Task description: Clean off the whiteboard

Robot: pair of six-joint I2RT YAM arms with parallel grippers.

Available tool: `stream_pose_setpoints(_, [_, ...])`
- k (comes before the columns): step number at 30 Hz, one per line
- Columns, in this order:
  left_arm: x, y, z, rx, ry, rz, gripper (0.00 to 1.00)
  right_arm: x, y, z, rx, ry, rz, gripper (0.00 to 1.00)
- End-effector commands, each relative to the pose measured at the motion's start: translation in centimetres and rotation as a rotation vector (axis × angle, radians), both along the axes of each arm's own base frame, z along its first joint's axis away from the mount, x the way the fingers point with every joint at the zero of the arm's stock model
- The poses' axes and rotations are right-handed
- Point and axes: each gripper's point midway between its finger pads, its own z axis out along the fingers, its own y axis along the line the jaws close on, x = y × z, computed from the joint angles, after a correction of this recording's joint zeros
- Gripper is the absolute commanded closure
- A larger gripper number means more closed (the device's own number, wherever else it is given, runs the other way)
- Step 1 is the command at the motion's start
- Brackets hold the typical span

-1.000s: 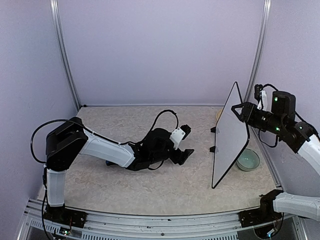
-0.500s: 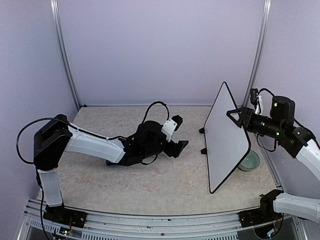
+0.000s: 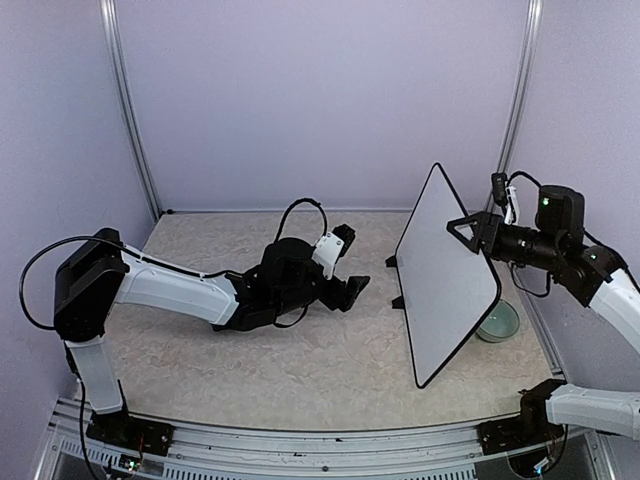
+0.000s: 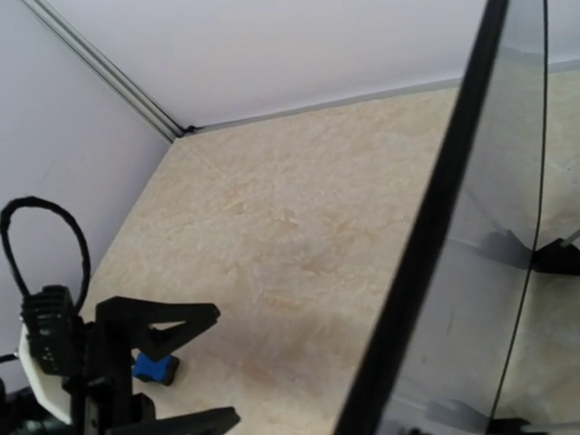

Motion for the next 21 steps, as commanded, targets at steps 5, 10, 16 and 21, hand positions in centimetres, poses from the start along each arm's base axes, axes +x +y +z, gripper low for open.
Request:
stream_pose_setpoints(5, [0.0, 0.3, 0.2, -0.023, 0.013, 0.005, 0.12, 0.6, -1.2, 3.4, -0.07, -0.002, -0.06, 0.3])
stream_pose_setpoints(10, [0.0, 0.4, 0.0, -0.019, 0.016, 0.007, 0.12, 0.8, -2.2, 4.2, -0.123, 0.052, -0.11, 0.25])
stream_pose_setpoints(16, [0.0, 0.1, -0.5, -0.031, 0.034, 0.0, 0.12, 1.9, -1.8, 1.8, -0.188, 0.132, -0.095, 0.25])
stream_pose_setpoints(21, [0.8, -1.1, -2.2, -0.028, 0.088, 0.019, 0.12, 2.5, -2.3, 1.2, -0.218, 0.126, -0.123, 0.24])
